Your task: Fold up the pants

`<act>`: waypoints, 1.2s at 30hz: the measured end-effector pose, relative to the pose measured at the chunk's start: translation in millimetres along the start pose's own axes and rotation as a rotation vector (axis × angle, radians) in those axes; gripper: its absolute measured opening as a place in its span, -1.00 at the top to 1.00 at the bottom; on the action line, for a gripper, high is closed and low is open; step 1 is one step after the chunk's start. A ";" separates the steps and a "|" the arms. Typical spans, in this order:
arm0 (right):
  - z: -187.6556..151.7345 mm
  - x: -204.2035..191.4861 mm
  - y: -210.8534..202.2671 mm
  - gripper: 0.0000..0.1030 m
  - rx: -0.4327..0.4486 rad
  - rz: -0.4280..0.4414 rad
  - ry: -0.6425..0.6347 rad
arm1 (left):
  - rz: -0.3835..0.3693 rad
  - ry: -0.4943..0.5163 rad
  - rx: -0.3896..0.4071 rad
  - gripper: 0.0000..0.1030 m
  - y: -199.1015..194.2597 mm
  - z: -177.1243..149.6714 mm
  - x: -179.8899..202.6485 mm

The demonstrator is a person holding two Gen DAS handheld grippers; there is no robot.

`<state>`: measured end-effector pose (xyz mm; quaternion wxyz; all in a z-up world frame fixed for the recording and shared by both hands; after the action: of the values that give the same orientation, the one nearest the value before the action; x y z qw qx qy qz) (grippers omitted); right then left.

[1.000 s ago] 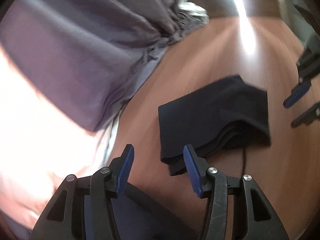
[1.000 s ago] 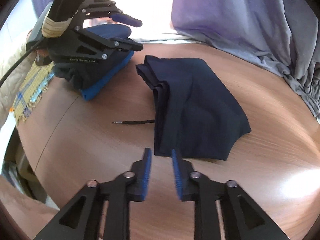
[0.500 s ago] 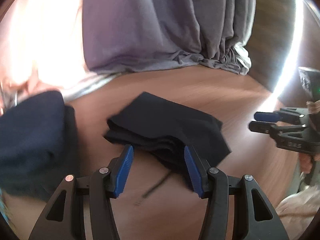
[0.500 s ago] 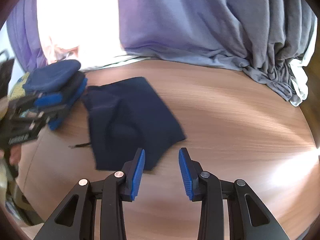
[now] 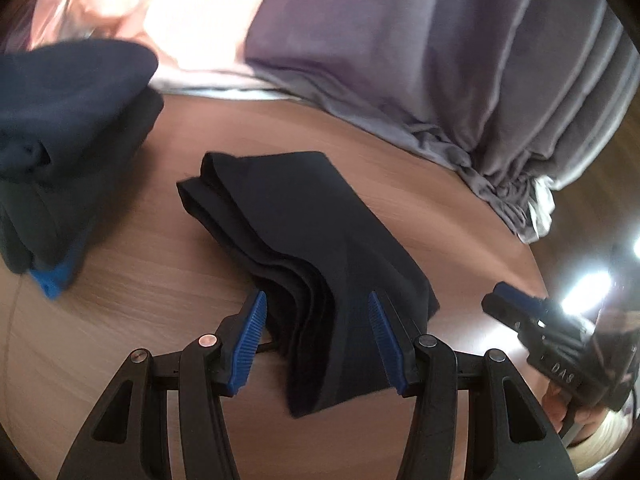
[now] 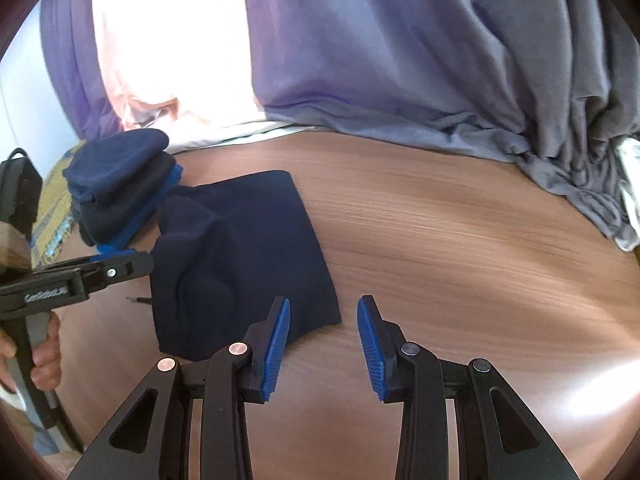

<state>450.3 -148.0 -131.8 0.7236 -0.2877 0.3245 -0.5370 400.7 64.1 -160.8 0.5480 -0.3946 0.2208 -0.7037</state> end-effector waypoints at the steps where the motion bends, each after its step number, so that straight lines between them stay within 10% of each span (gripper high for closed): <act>1: 0.3 0.8 2.6 0.30 -0.003 0.009 -0.001 | 0.006 -0.011 -0.001 -0.01 2.6 0.1 -0.3; 9: -1.1 19.1 42.2 0.30 -0.077 0.082 0.011 | 0.005 -0.086 -0.026 0.08 19.9 4.7 7.2; 13: -5.6 26.7 52.2 0.30 -0.099 0.093 0.032 | 0.050 -0.082 -0.016 0.86 16.5 10.9 10.7; 20: -7.2 24.5 61.0 0.30 -0.118 0.115 0.039 | 0.153 -0.118 -0.029 0.85 -2.2 4.0 -2.5; 31: -9.1 -5.9 67.8 0.30 -0.155 0.170 -0.018 | 0.212 -0.228 -0.114 -0.01 16.0 -20.3 -36.4; 36: -16.6 -3.6 74.5 0.30 -0.188 0.136 -0.021 | 0.265 -0.165 -0.112 -0.06 0.3 -16.9 -36.2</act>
<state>480.5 -126.4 -198.6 0.7316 -0.3371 0.3846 -0.4508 390.6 96.2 -182.4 0.6294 -0.4483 0.2643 -0.5770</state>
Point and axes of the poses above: each gripper's, at about its wrist camera, not at the fingertips, and y roughly the way its jaws point, x to its right, z to its top, the point moved 9 cm from there along y, roughly the way its jaws point, and after that the axes turned 6 degrees about y, right-handed, at the moved point
